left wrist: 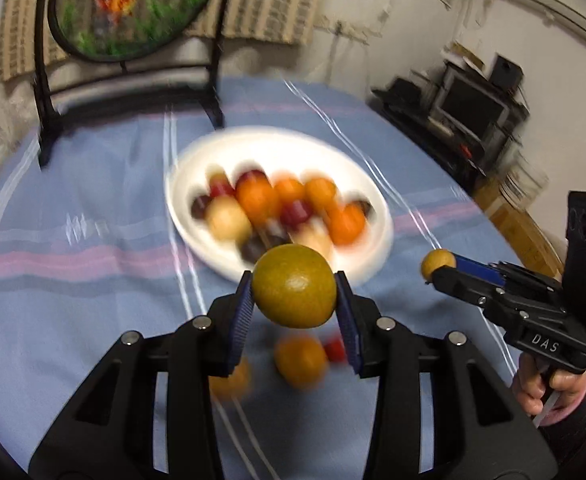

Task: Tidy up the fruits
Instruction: 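Lower both yellow fruits onto the white plate and open both tools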

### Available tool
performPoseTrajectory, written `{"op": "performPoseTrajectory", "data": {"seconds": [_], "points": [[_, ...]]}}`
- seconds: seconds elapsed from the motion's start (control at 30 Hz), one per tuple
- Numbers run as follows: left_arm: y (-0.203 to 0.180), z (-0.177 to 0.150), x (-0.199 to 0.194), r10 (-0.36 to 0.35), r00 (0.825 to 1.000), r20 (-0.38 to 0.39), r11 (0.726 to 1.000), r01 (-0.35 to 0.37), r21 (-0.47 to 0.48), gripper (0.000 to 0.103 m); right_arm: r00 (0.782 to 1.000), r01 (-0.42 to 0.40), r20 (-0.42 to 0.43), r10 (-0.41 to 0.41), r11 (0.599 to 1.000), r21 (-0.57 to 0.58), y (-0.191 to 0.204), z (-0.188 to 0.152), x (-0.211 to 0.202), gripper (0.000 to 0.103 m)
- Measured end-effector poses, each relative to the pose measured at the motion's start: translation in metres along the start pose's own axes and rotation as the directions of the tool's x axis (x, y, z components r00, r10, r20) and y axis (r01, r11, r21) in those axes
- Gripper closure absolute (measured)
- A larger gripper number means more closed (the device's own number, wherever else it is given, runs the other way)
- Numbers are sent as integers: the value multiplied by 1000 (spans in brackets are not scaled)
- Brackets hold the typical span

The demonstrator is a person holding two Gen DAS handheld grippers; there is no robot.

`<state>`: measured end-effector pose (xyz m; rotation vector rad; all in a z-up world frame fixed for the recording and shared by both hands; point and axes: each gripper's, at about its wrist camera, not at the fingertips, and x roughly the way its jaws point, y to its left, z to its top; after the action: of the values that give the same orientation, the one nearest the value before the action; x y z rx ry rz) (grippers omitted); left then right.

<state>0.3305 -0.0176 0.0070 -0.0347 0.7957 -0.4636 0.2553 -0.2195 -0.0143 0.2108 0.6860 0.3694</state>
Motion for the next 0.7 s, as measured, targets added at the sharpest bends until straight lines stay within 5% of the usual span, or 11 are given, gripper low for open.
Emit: {"op": "performPoseTrajectory", "data": {"seconds": [0.2,0.57,0.63,0.67,0.7], "points": [[22,49,53,59,998,-10,998,-59,0,63,996,87,13,-87,996,16,-26,51,64,75],[39,60,98,106,993,-44,994,-107,-3,62,991,136,-7,-136,990,-29,-34,60,108,74],[39,60,97,125,991,-40,992,-125,-4,40,990,141,-21,-142,990,-31,-35,61,110,68],[38,60,91,138,990,-23,990,-139,-9,22,988,149,-27,-150,988,-33,-34,61,108,50],[37,61,82,151,989,9,989,-151,-12,17,987,161,-15,-162,987,-28,-33,61,103,42]]}}
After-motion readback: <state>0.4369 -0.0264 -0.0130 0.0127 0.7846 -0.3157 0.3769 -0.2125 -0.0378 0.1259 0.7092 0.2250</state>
